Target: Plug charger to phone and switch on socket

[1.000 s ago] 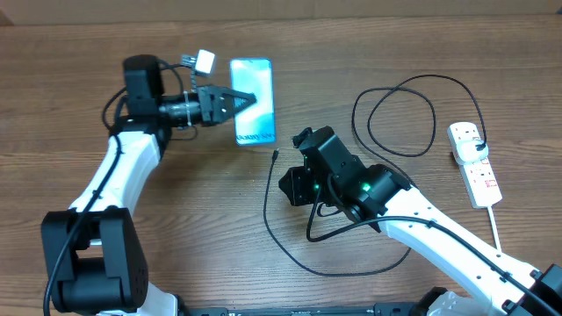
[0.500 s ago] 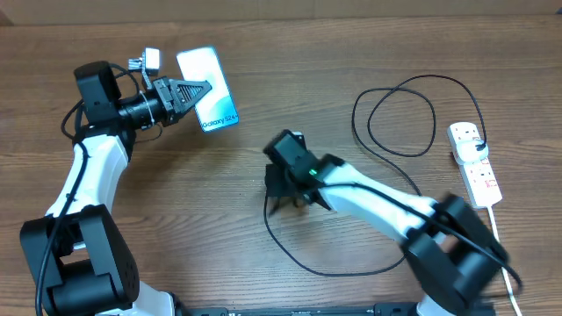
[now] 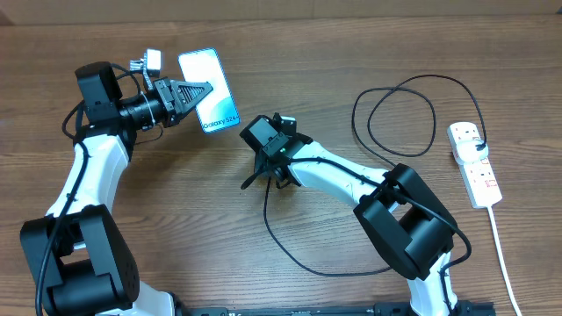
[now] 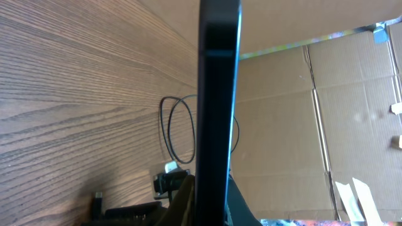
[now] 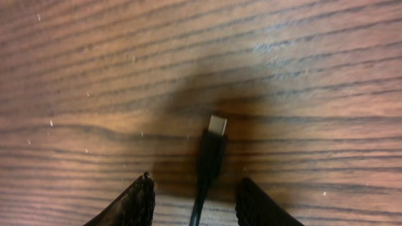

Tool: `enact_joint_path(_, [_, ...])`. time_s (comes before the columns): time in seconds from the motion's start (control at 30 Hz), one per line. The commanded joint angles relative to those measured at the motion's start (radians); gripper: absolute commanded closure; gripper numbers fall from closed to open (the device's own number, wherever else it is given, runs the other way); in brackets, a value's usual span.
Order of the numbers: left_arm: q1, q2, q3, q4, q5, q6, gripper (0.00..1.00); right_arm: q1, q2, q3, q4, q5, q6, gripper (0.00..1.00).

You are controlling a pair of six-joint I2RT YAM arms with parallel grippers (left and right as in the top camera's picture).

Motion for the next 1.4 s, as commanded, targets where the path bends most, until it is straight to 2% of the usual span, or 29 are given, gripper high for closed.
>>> enact_joint_path(0.0, [0.000,-0.008,0.005,0.007,0.045,0.002,0.96,-0.005,0.025,0.027,0.006,0.069,0.058,0.58])
enact_joint_path(0.1, [0.000,-0.008,0.005,0.007,0.058,0.002,0.96,-0.006,0.046,0.027,0.019,0.066,0.061,0.63])
enact_joint_path(0.37, [0.000,-0.008,0.005,0.007,0.073,0.002,0.96,-0.006,0.080,0.025,0.004,-0.089,0.076,0.96])
enact_joint_path(0.5, [0.008,-0.008,0.005,0.008,0.106,0.003,0.96,-0.017,0.058,0.027,-0.050,-0.112,0.075,0.96])
enact_joint_path(0.63, [0.028,-0.008,0.005,0.008,0.157,0.021,0.96,-0.055,-0.041,0.027,-0.118,-0.197,-0.008,0.96])
enact_joint_path(0.97, [0.044,-0.008,0.005,0.008,0.301,0.100,0.96,-0.087,-0.549,0.027,-0.306,-0.524,-0.298,0.96])
enact_joint_path(1.07, [0.043,-0.008,0.005,0.008,0.331,0.120,0.96,-0.087,-0.708,0.018,-0.349,-0.630,-0.447,0.96])
enact_joint_path(1.2, [0.043,-0.008,0.005,0.008,0.340,0.126,0.96,-0.087,-0.844,-0.033,-0.383,-0.670,-0.525,0.96])
enact_joint_path(1.37, [0.043,-0.008,0.005,0.008,0.340,0.126,0.96,-0.086,-0.910,-0.187,-0.337,-0.661,-0.592,0.96])
